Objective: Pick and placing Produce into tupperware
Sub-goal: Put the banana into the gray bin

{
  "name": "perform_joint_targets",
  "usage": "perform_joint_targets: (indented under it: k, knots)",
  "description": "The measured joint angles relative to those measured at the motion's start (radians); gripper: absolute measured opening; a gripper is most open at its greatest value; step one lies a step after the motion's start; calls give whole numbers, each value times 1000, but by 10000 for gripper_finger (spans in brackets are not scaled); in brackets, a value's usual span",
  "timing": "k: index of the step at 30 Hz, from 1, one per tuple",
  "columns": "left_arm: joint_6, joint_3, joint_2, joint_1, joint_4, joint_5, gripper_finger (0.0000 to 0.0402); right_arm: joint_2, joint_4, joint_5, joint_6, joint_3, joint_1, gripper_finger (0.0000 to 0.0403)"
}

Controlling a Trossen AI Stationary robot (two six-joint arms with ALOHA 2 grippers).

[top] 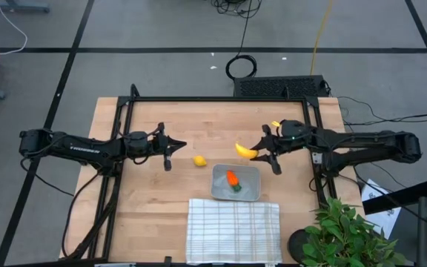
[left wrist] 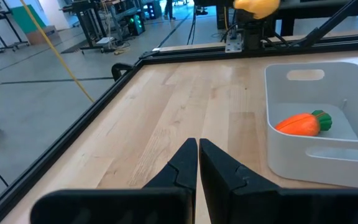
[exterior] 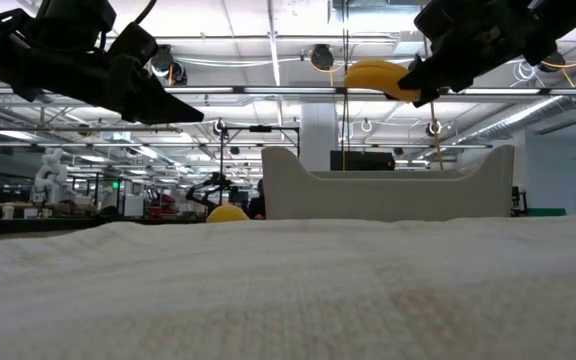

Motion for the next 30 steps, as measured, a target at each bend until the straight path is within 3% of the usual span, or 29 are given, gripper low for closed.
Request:
perform_joint_targets:
  k: [19, 30]
  knots:
    - [-15, 0, 0, 0, 2, 0, 21, 323, 309, 3, 187, 0, 148, 121]
    - [-59, 0, 0, -4, 1, 5, 21, 412, 340, 3, 245, 0, 205, 121]
